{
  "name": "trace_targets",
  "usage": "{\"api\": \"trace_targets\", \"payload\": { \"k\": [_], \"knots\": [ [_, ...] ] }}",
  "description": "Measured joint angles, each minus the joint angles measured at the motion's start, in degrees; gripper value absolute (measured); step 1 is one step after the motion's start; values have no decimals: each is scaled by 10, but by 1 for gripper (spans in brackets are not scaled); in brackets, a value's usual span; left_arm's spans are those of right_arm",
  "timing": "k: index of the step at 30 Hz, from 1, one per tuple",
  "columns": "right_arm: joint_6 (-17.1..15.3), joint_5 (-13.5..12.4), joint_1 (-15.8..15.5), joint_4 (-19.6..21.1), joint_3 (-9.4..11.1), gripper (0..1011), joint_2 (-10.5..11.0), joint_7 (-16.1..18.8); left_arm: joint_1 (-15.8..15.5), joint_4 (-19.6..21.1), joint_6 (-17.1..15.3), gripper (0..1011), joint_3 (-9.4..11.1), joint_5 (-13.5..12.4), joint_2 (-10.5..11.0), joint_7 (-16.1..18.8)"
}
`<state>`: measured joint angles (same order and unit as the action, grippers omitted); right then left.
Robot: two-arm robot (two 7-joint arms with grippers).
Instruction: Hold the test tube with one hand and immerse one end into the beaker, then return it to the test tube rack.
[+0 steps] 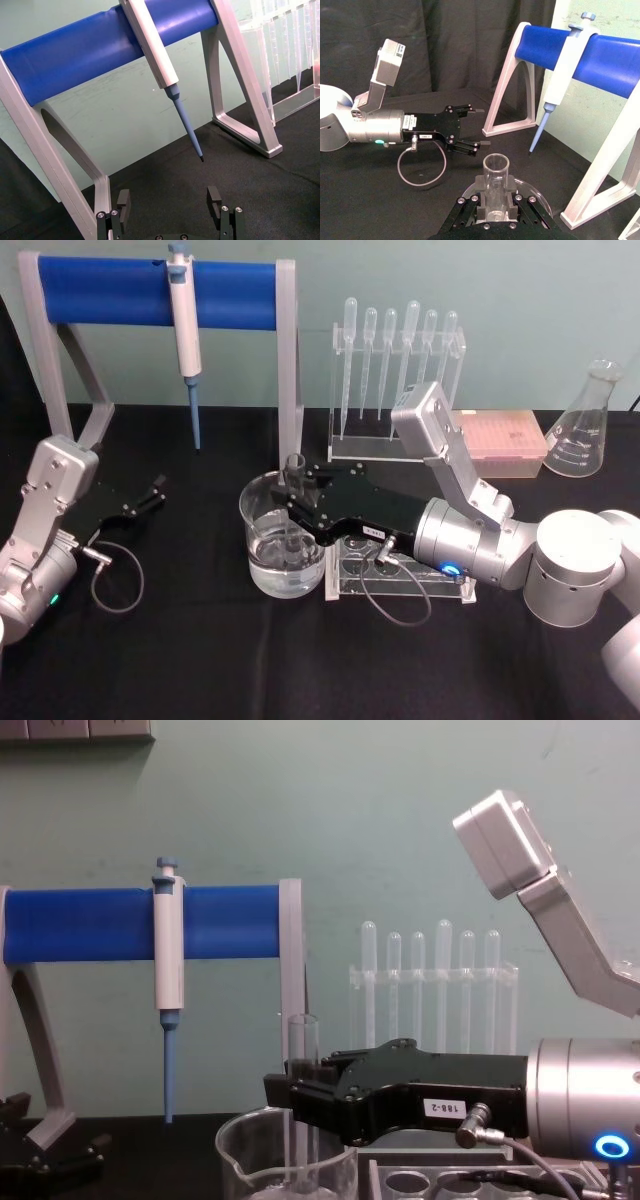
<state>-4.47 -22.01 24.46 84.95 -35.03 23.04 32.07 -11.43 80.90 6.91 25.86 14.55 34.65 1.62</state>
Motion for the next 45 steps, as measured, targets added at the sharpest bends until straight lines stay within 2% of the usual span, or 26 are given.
{"api": "trace_targets", "payload": {
  "k": [45],
  "knots": [
    [0,0,0,0,0,225,0,0,0,0,0,1000,0,0,0,0]
  ]
}}
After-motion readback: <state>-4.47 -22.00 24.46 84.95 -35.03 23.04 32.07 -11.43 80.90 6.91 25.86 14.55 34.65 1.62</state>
